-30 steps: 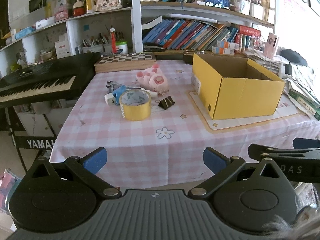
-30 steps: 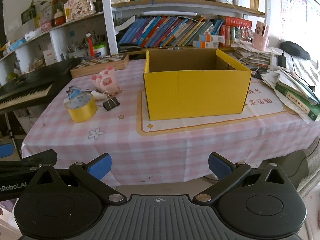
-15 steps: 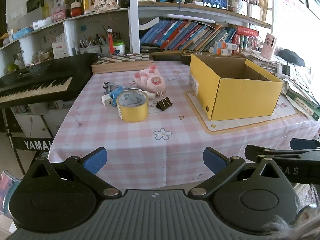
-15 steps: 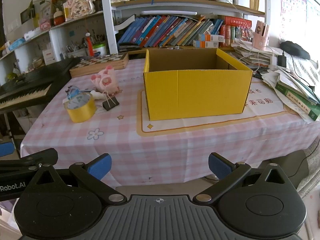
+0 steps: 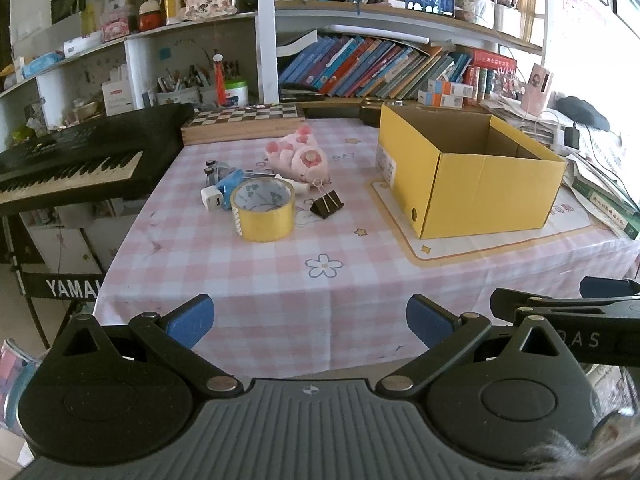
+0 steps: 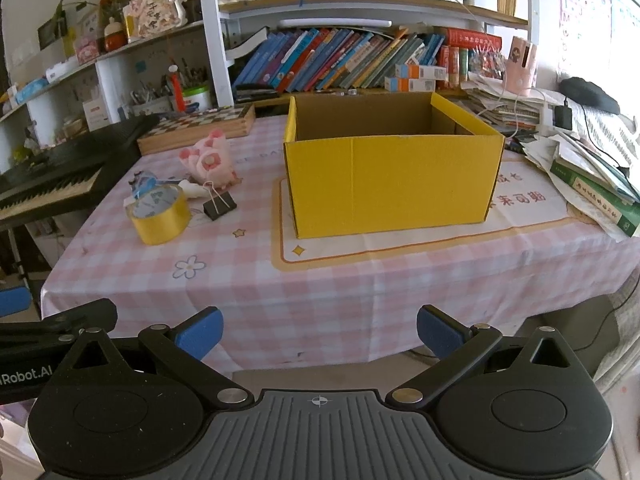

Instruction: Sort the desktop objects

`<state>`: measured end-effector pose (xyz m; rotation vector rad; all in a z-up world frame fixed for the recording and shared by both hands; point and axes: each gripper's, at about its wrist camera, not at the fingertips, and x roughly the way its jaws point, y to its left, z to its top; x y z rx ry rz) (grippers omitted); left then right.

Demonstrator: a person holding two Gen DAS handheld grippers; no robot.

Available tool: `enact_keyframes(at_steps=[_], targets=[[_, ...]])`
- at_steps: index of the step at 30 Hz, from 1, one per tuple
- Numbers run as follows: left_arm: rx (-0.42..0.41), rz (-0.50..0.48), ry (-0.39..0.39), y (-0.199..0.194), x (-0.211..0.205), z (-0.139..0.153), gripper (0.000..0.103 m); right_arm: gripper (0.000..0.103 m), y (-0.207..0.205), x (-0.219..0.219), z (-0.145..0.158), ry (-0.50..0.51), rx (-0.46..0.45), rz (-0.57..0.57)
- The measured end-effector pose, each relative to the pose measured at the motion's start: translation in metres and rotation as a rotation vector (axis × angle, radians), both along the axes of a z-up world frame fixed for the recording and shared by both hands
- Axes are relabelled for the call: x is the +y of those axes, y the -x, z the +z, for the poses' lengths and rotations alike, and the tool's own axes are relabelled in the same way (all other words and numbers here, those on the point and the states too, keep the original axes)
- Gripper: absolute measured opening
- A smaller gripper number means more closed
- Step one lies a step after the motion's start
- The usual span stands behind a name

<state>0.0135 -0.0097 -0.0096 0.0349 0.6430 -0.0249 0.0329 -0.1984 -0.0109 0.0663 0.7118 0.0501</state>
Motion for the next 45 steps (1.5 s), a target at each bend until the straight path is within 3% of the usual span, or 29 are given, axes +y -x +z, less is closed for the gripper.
enact_keyframes(at_steps=[28,45], targets=[[0.023,0.004,0.024,-0.003,0.014,-0.002,0.103,0.1,0.0,0.017,0.002,0.011,-0.005,0.012],[0.036,0.158,0.051,0.003,0.06,-0.004,0.102,0.095,-0.015,0.064,0.0,0.026,0.015,0.181]])
